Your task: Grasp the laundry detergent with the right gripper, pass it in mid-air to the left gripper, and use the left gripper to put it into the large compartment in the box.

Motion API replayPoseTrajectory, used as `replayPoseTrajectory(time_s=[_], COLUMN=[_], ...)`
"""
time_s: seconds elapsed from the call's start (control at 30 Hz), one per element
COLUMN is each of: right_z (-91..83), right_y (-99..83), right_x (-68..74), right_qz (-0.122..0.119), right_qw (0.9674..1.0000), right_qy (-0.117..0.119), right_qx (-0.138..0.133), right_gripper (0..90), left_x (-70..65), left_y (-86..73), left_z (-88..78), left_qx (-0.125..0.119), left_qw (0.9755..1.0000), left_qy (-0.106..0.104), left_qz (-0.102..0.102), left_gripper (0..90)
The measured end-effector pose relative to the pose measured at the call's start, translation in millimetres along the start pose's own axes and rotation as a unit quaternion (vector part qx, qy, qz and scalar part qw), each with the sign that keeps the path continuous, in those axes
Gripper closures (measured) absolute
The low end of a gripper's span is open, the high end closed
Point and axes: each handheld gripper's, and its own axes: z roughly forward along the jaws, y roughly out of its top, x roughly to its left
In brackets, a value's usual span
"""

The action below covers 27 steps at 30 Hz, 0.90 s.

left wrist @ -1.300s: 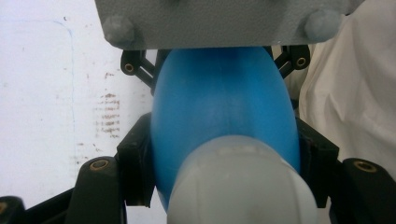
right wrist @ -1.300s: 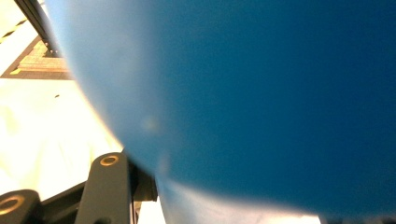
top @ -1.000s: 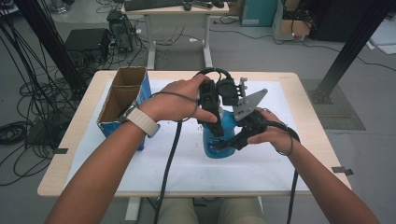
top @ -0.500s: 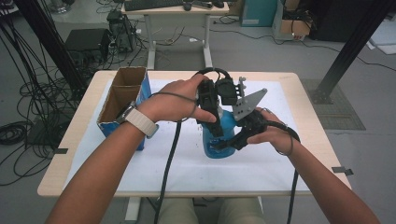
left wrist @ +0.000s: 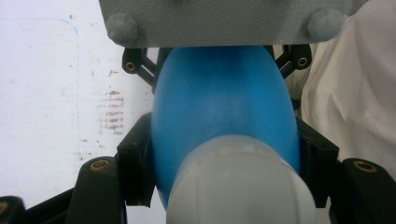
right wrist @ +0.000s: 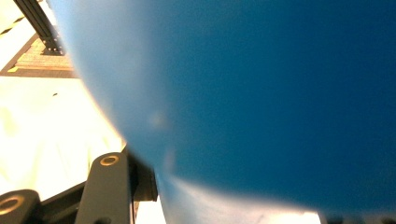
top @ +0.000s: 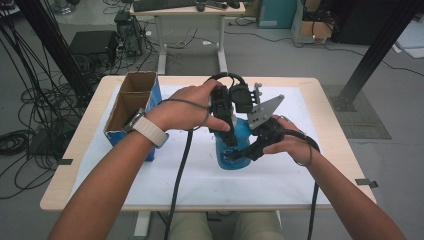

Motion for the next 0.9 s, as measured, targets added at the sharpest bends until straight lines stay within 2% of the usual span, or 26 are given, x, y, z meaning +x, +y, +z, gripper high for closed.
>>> replayPoseTrajectory(time_s=[0.03, 0.07, 0.13, 0.9], right_z=[-0.1, -0.1, -0.4, 0.6], right_y=[0.4, 0.3, 0.8, 1.6], right_x=[0.7, -0.1, 1.3, 0.1], right_qz=[0.004, -0.002, 0.006, 0.005], right_qw=[1.0, 1.0, 1.0, 1.0], right_qy=[0.0, 0.0, 0.001, 0.0], right_qx=[0.002, 0.002, 0.004, 0.004], right_gripper=[42.6, 42.6, 42.6, 42.6], left_x=[-0.3, -0.4, -0.5, 0.6], left_y=[-0.1, -0.1, -0.2, -1.4], left_z=[0.0, -0.3, -0.3, -0.5], left_qx=[0.0, 0.0, -0.001, 0.0], left_qw=[1.0, 1.0, 1.0, 1.0], left_qy=[0.0, 0.001, 0.001, 0.001], left_qz=[-0.001, 0.0, -0.002, -0.003], left_gripper=[37.0, 37.0, 37.0, 37.0])
